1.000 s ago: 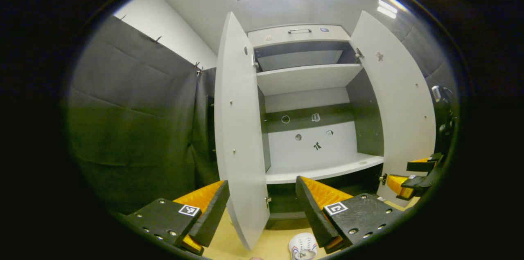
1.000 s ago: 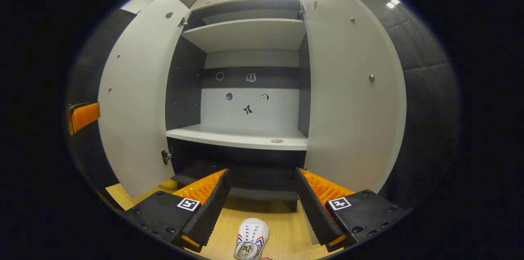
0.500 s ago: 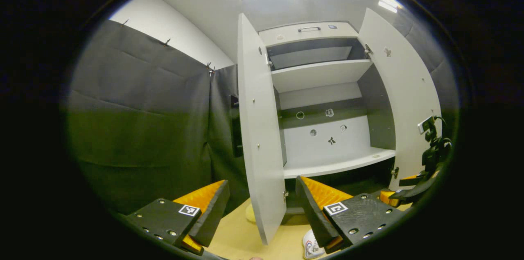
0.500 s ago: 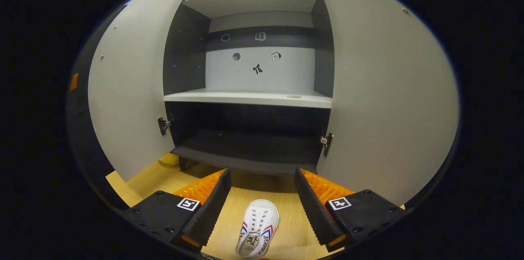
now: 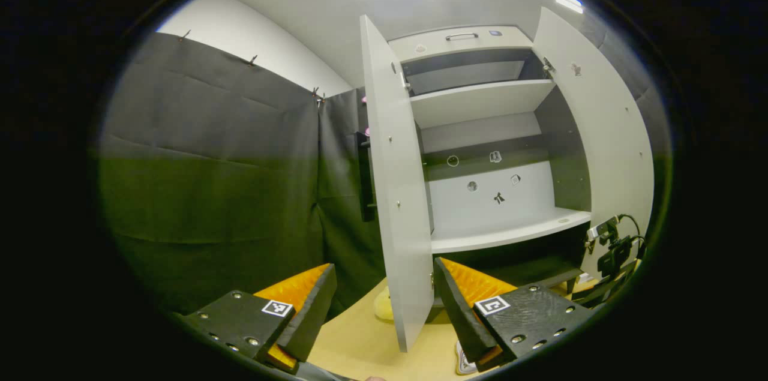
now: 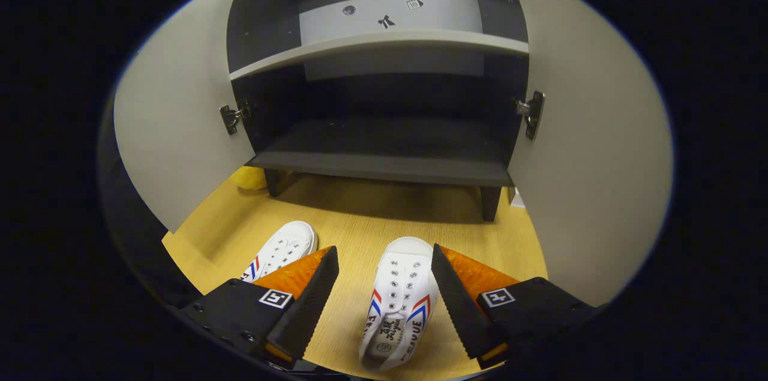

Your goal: Grab one shoe with the right hand and put it into the shoe cabinet, grab the other shoe with the left hand and put it into the shoe cabinet; then close the right door with the right hand and the left door with the left hand.

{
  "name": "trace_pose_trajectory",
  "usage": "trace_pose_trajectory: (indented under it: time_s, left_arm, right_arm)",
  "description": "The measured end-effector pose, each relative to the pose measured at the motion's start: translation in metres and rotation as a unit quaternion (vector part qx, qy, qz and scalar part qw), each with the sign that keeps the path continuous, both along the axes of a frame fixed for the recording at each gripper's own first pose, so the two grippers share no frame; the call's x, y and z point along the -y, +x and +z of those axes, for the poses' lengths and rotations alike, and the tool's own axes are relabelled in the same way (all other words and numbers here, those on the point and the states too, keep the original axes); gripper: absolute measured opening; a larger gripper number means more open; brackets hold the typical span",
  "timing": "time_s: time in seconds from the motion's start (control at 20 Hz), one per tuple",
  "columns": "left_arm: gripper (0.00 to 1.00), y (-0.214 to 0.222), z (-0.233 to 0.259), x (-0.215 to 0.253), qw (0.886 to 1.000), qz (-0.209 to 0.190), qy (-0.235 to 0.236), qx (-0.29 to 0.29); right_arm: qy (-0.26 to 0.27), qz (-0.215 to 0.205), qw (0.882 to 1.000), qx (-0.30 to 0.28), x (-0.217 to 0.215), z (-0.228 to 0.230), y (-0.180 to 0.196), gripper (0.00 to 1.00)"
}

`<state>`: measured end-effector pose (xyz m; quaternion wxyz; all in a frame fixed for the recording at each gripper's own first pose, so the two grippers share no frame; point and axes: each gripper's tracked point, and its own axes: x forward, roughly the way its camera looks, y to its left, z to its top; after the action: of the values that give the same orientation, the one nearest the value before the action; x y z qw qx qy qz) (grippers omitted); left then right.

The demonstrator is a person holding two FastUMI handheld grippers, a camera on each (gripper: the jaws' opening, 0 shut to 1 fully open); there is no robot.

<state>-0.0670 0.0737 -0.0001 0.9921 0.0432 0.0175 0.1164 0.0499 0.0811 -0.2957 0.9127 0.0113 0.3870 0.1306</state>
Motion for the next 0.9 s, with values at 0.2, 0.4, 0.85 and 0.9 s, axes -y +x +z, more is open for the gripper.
trace_pose_trajectory:
  time_s: [0.2, 0.4, 0.85, 0.9]
  left_arm:
    - [0.94, -0.007, -0.002, -0.010, 1.000, 0.016, 0.002, -0.005]
    - [0.94, -0.013, -0.002, -0.017, 1.000, 0.029, 0.004, -0.008]
    - [0.94, -0.018, -0.006, -0.022, 0.999, 0.042, 0.004, -0.013]
    - [0.94, -0.018, -0.006, -0.022, 0.999, 0.041, 0.004, -0.013]
  right_arm:
    - [-0.015, 0.012, 0.999, -0.032, -0.002, -0.026, -0.005, 0.92]
    - [-0.023, 0.025, 0.997, -0.073, -0.009, -0.053, -0.018, 0.97]
    - [-0.024, 0.027, 0.989, -0.145, -0.021, -0.088, -0.034, 0.78]
    - [-0.032, 0.021, 0.987, -0.153, -0.018, -0.092, -0.033, 0.78]
